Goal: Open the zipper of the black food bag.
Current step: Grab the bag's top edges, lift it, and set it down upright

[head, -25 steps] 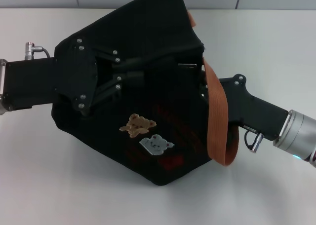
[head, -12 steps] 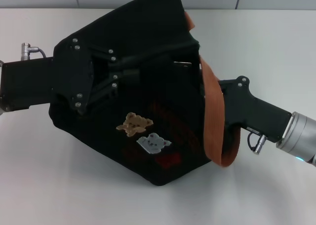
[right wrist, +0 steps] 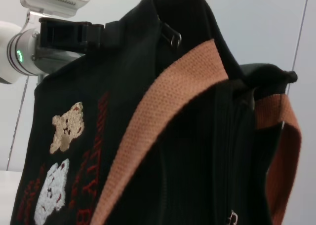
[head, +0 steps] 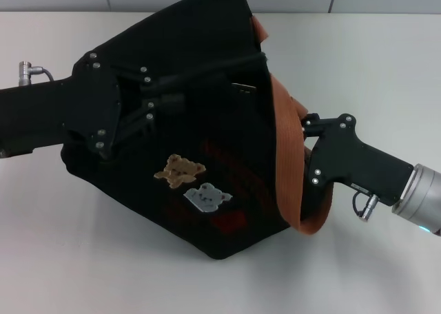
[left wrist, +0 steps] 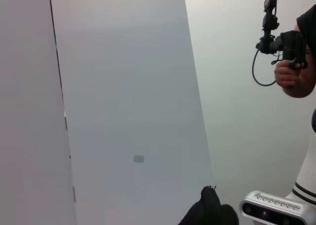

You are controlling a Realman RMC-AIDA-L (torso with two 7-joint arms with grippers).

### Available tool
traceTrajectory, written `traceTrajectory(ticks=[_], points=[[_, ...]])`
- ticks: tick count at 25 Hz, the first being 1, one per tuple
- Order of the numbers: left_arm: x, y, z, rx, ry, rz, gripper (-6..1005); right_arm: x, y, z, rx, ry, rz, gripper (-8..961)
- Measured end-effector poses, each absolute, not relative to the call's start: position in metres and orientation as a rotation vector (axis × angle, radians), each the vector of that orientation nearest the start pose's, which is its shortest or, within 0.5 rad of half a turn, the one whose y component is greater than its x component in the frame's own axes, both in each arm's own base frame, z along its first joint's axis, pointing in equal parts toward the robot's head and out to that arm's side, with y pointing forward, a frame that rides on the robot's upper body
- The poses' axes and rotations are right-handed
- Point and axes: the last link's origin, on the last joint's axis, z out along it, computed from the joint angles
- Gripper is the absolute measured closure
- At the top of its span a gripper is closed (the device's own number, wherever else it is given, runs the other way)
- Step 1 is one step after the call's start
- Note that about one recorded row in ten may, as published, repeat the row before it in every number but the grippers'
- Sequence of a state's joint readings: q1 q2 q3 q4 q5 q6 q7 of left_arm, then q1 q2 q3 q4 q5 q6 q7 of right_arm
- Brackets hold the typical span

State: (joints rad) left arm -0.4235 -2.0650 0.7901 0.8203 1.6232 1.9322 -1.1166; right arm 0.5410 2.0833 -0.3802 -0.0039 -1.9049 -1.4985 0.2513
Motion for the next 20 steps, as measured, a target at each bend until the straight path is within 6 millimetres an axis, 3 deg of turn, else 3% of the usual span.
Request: traceTrajectory(ticks=[6,14,20], points=[[-0.222,0.286,0.051,-2.679,0.085,-1.157,891,0.267,0.280,-0.073,-2.382,-0.002,0.881,931],[-0.232,0.278,0.055,-2.648,0.048,-1.154,887,0.293,0.272,-0.054,-2.352,0.109,0.841,923],[-0.238,0.274,0.051,-2.624,-0.005,-1.180,884,0.293,0.268,-0.047,-2.326,0.130,0.890,917]])
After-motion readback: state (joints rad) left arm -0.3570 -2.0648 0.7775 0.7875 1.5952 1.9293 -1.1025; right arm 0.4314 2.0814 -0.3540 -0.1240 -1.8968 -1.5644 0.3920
